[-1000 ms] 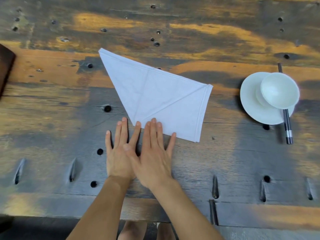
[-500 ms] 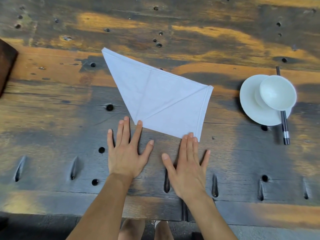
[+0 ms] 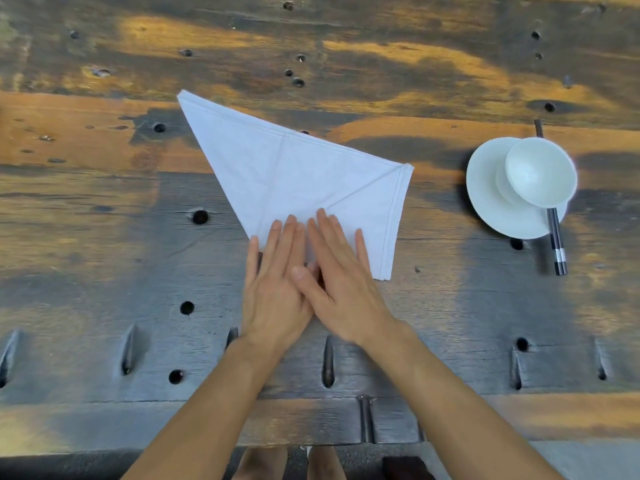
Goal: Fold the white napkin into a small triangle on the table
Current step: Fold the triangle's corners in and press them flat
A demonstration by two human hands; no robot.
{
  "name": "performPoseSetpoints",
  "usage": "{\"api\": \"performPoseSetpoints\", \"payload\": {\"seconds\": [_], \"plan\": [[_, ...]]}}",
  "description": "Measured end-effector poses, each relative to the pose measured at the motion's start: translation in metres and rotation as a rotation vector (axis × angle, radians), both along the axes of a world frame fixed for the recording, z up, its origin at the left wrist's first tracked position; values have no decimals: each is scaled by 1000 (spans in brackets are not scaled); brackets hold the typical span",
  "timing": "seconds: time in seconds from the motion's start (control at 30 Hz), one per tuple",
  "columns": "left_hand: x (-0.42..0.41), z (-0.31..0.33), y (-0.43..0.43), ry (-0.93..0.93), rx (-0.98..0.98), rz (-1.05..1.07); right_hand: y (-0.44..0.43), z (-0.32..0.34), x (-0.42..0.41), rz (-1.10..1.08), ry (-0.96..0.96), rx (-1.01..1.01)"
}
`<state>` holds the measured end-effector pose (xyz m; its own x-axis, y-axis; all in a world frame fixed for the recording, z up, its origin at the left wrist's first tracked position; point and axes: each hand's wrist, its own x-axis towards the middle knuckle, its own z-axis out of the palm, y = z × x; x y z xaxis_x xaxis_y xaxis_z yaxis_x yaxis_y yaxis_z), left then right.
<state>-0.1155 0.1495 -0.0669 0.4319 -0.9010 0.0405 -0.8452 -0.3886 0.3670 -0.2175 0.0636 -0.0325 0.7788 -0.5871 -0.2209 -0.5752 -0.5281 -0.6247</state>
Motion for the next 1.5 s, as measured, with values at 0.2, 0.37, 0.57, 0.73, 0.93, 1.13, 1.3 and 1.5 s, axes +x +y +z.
{"api": "performPoseSetpoints", "payload": {"seconds": [0.2,0.37,0.57,0.73,0.93,1.13,1.3,1.5], "plan": [[4,-16,-40,-96,252,-144,-59,-16,2,126,78,-52],[1,-22,-41,-144,233,-176,-76,-30,-12,207,162,-220],[2,-20,-41,-114,265,-185,-121,-29,-38,63,313,-280],[4,-16,-43,-102,278,-188,-143,-28,-49,70,354,-311],[4,-16,-43,-102,271,-189,-137,-39,-51,0,314,-332],[3,-16,-43,-102,286,-191,-138,-49,-52,-12,286,-366],[3,-17,-43,-84,302,-185,-138,-53,-52,-19,314,-369],[7,-11,-40,-75,340,-184,-112,-49,-52,-77,345,-349]]}}
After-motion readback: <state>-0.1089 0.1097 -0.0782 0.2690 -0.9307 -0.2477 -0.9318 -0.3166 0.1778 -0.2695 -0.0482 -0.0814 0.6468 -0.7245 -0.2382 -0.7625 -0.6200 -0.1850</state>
